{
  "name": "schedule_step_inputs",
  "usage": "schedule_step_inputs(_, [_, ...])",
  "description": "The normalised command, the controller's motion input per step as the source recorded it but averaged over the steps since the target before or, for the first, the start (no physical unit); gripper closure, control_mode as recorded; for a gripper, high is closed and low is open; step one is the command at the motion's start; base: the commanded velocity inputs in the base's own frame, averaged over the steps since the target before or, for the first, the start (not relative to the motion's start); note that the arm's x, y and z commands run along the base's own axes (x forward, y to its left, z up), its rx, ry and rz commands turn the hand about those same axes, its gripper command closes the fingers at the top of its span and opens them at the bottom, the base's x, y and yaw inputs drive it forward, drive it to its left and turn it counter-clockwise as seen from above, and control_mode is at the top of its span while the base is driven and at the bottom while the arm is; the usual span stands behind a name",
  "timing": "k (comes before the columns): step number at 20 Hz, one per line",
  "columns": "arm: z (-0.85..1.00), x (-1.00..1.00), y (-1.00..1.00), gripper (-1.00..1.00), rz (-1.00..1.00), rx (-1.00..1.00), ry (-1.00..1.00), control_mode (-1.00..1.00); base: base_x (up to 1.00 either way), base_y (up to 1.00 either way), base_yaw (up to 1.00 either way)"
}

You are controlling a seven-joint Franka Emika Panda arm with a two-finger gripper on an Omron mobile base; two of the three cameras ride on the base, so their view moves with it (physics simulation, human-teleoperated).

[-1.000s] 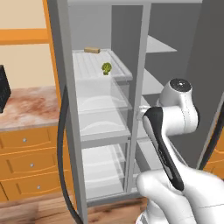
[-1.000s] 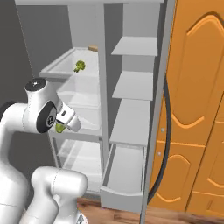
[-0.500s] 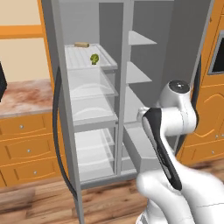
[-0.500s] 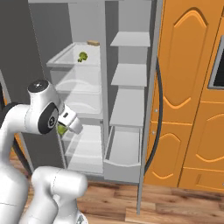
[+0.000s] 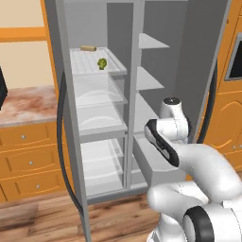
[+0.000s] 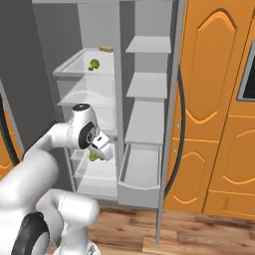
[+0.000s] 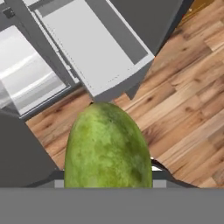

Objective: Take the mango and broccoli from the fridge shelf and place them in the freezer drawer to begin freezing them.

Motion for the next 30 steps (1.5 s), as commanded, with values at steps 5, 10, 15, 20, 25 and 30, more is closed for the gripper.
schedule_step_inputs(5, [-0.61, 1.00, -0.52, 1.00, -0.05, 0.04, 0.14, -1.00, 0.00, 0.00, 0.00])
schedule_step_inputs(10, [-0.57, 0.75, -0.18, 1.00, -0.01, 0.00, 0.14, -1.00, 0.00, 0.00, 0.00])
schedule_step_inputs(15, [-0.64, 0.69, -0.02, 1.00, -0.01, 0.00, 0.16, -1.00, 0.00, 0.00, 0.00])
schedule_step_inputs(20, [-0.81, 0.52, -0.31, 1.00, 0.00, 0.02, 0.03, -1.00, 0.00, 0.00, 0.00])
schedule_step_inputs(25, [-0.74, 0.52, -0.31, 1.00, 0.00, 0.05, 0.00, -1.00, 0.00, 0.00, 0.00])
schedule_step_inputs(30, [-0.59, 0.71, -0.23, 1.00, 0.00, 0.07, 0.00, -1.00, 0.00, 0.00, 0.00])
